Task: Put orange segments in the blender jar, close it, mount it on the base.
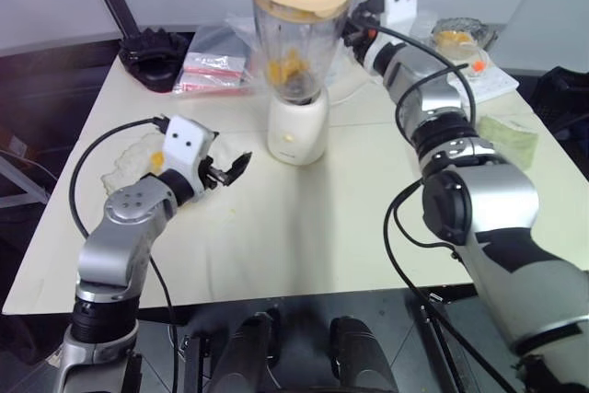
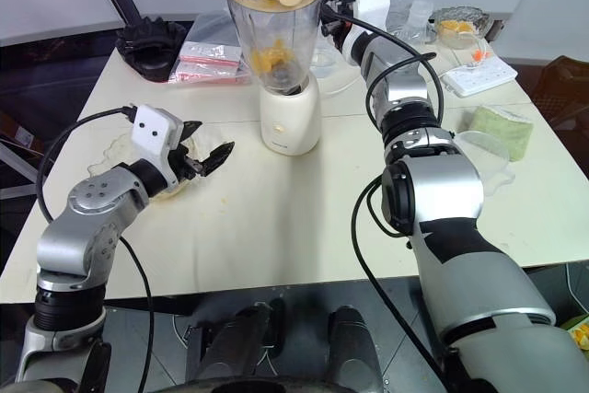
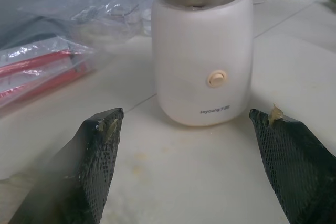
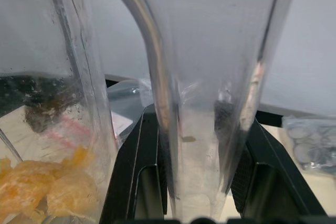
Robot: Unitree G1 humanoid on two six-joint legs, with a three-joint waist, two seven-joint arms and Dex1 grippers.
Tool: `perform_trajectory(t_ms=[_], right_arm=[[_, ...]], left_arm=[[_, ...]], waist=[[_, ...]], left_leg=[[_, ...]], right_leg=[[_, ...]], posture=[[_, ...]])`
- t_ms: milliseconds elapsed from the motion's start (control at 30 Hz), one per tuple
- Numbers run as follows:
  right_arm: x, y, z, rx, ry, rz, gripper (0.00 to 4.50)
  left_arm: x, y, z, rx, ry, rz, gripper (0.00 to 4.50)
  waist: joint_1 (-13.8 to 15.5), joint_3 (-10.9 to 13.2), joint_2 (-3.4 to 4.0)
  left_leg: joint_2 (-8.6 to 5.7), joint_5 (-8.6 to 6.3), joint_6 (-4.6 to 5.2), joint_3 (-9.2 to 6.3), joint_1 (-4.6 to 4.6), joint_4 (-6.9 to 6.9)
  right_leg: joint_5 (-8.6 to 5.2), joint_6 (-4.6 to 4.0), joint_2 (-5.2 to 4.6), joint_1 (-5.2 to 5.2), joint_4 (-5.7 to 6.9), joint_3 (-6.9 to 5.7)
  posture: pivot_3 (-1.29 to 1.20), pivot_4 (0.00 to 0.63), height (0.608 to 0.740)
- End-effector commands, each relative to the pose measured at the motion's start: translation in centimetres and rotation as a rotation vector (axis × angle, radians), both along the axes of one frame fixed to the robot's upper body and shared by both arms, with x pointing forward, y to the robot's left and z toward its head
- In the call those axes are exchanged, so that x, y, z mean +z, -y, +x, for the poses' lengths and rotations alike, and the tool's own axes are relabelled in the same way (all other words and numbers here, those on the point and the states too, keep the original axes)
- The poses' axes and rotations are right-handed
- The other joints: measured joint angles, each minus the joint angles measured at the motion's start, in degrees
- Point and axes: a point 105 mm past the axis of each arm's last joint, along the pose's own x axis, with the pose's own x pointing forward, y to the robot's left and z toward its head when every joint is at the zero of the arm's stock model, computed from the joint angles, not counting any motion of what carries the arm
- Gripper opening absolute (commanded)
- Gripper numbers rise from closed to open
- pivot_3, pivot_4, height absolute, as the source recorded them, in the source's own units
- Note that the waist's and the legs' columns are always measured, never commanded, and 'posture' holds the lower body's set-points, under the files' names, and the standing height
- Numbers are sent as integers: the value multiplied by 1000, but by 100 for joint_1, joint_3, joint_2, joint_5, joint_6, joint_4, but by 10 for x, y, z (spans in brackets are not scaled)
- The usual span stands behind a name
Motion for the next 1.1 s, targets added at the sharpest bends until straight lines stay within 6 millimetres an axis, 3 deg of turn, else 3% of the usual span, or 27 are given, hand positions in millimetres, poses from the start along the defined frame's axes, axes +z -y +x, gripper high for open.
perform_trajectory(t_ms=[33, 333, 533, 900, 1100], right_arm=[[34, 4, -5, -24, 104, 4, 928], [18, 8, -1, -64, 87, -41, 928], [-17, 12, 9, -128, -140, -77, 928], [-43, 17, 10, -155, -247, -106, 928], [-46, 21, 10, -161, -214, -160, 3666]], left_arm=[[11, 2, -3, -8, 47, 10, 4004], [10, 6, -3, -18, 47, 17, 4004], [9, 8, -3, -31, 45, 25, 4004], [8, 15, -3, -56, 18, -62, 4004], [0, 18, -3, -65, -13, -84, 4061]], waist=[[0, 0, 0], [16, 0, 0], [14, -1, 1], [33, -3, -1], [9, -3, -2]], left_leg=[[0, 0, 0, 0, 0, 0], [0, 1, -2, -1, 0, -2], [0, 2, -3, -1, 18, -2], [0, -7, -14, -5, 91, -14], [0, -7, -13, -5, 91, -13]], right_leg=[[0, 0, 0, 0, 0, 0], [0, 0, 1, -1, 0, 0], [0, -2, 0, 15, 2, 0], [-1, -4, 0, 87, -13, -2], [-1, -4, 0, 87, -13, -2]], posture=[[0, 150, 740], [0, 150, 740], [0, 150, 740], [0, 150, 740], [0, 150, 740]])
